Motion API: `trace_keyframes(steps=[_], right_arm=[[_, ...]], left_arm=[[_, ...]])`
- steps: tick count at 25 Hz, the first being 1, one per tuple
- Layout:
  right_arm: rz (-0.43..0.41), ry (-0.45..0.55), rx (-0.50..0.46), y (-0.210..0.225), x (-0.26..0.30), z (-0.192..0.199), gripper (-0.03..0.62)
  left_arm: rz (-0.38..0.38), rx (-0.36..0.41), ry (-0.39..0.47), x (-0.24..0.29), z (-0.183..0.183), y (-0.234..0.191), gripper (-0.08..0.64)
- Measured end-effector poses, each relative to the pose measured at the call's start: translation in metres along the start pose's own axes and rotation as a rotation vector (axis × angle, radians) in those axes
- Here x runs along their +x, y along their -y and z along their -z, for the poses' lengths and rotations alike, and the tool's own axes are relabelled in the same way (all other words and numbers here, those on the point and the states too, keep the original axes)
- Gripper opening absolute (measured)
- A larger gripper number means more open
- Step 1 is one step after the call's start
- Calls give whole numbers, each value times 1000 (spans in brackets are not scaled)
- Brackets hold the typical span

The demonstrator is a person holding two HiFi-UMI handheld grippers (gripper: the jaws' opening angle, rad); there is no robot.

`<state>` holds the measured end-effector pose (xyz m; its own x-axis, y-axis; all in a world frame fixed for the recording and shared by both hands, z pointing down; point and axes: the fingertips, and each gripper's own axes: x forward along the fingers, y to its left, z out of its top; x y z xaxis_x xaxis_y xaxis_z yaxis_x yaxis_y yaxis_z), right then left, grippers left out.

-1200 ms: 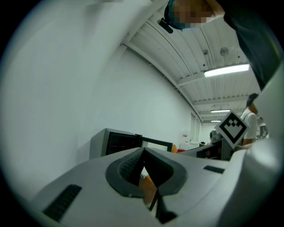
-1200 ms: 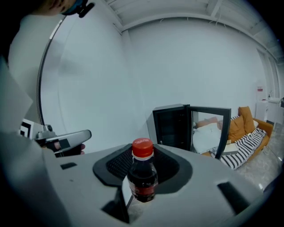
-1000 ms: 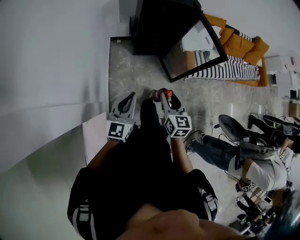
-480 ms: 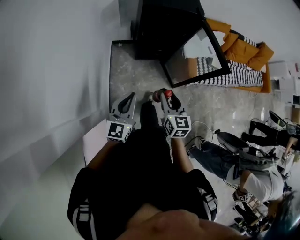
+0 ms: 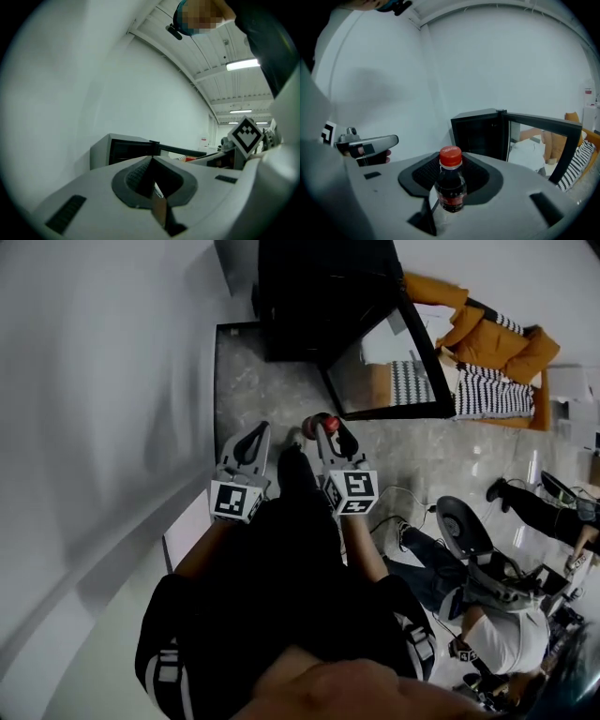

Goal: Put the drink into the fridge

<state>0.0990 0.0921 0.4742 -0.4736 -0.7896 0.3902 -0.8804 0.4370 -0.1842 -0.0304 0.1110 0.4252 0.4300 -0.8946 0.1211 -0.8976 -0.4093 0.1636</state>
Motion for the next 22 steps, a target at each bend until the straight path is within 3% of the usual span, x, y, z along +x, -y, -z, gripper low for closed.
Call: trace_keyframes(steps=[12,22], right_arm=[[-56,-11,-62,88,71,-33,133],[-82,-11,-63,123,102,-61,133]], left_arm=[[-69,-4,-23,124,-1,-6,5],[-101,27,19,166,-27,-11,5]])
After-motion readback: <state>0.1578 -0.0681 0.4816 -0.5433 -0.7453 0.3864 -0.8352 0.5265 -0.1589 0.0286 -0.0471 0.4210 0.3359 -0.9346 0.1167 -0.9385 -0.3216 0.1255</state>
